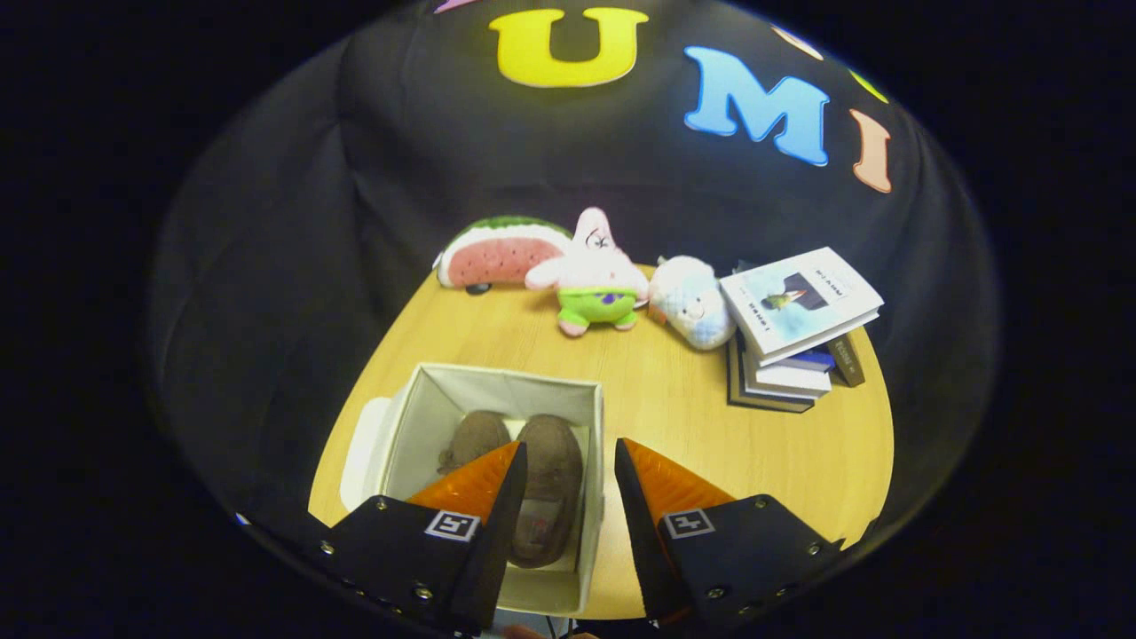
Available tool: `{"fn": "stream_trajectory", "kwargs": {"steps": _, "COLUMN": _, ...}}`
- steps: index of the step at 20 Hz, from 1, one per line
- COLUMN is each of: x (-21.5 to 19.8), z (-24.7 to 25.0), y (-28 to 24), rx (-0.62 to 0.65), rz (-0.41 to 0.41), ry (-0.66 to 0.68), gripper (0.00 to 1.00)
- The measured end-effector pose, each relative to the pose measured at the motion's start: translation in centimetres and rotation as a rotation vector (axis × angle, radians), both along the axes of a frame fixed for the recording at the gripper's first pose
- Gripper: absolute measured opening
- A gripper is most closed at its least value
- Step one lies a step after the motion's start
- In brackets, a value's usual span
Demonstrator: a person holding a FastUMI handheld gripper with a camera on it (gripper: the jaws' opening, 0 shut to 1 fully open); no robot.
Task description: Open the storage box then place both shoes into the box .Put the left shoe in first, then the right shoe, with the right side of both shoes facing outward in a uniform manner.
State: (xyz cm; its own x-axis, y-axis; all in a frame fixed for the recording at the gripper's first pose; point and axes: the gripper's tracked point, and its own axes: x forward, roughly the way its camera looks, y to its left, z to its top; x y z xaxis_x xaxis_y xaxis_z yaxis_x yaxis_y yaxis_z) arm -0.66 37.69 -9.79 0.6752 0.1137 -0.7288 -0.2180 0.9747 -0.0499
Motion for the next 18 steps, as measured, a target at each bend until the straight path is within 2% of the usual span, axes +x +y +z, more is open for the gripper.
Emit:
{"fn": "stream_trajectory", "kwargs": {"steps": 4, "x": 1.4, "z": 5.6, "y": -6.1, "rx": 0.078, "rz": -0.045, "ry": -0.186, "gripper": 0.61}}
{"fn": "stream_trajectory", "kwargs": {"steps": 10, "x": 2.3, "z": 10.7, "y": -17.8, "rx": 0.071, "rz": -0.154, "ry": -0.446, "gripper": 0.60}}
{"fn": "stream_trajectory", "kwargs": {"steps": 12, "x": 2.3, "z": 12.7, "y": -20.0, "rx": 0.073, "rz": -0.160, "ry": -0.550, "gripper": 0.60}}
{"fn": "stream_trajectory", "kwargs": {"steps": 16, "x": 0.8, "z": 16.8, "y": -23.7, "rx": 0.085, "rz": -0.094, "ry": -0.722, "gripper": 0.60}}
{"fn": "stream_trajectory", "kwargs": {"steps": 18, "x": 0.3, "z": 19.3, "y": -27.6, "rx": 0.106, "rz": -0.099, "ry": -0.833, "gripper": 0.60}}
